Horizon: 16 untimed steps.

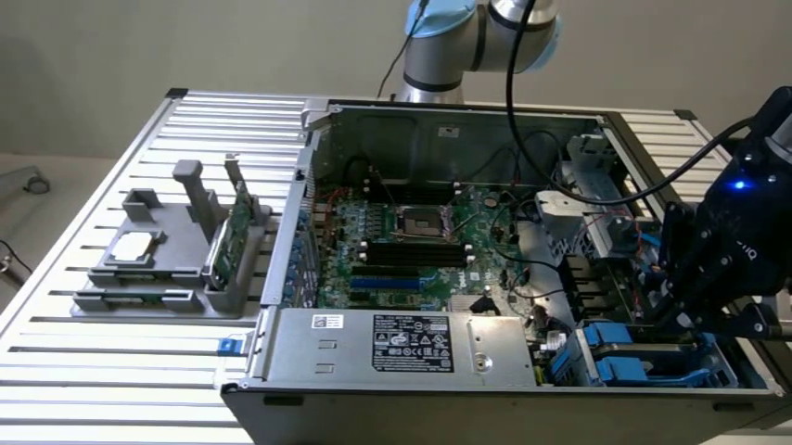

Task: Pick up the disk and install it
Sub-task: 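Insert the first disk wire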

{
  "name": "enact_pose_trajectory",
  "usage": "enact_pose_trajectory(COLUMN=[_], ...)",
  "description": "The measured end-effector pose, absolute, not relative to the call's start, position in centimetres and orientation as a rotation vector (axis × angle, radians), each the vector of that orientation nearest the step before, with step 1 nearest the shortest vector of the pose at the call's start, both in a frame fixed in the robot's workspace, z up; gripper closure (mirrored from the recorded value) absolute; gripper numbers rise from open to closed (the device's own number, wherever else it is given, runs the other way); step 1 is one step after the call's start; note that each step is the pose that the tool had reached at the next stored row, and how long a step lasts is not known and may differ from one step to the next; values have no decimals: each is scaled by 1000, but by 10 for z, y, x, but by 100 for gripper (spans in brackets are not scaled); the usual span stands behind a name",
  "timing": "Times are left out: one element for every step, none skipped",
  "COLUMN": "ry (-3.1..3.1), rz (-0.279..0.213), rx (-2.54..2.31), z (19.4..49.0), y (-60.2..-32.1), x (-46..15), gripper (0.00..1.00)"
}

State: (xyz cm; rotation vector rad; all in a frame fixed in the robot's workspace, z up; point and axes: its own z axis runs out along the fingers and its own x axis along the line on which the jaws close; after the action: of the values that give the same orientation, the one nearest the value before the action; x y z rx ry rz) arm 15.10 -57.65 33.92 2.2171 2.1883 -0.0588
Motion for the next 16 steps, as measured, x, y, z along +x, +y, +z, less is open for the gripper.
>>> enact_pose_trajectory(ry=[2188,2188,2188,2188,2188,2188,2188,2188,2188,2188,2188,2188,2188,2188,2188,2188], rz=[-59,-59,-59,-59,-59,-59,-59,-59,-59,-59,-59,-59,-59,-59,-59,-59], rx=[2217,2217,2217,2217,2217,2217,2217,2217,2217,2217,2217,2217,2217,2217,2217,2217], z=[339,339,339,339,339,338,338,338,338,338,338,338,337,337,337,337], y=[-576,-577,-577,-577,-576,-577,-577,-577,-577,-577,-577,-577,-577,-577,-577,-577], x=[151,151,151,151,151,151,151,151,151,151,151,151,151,151,151,151], gripper=[84,84,84,84,84,84,84,84,84,84,84,84,84,84,84,84])
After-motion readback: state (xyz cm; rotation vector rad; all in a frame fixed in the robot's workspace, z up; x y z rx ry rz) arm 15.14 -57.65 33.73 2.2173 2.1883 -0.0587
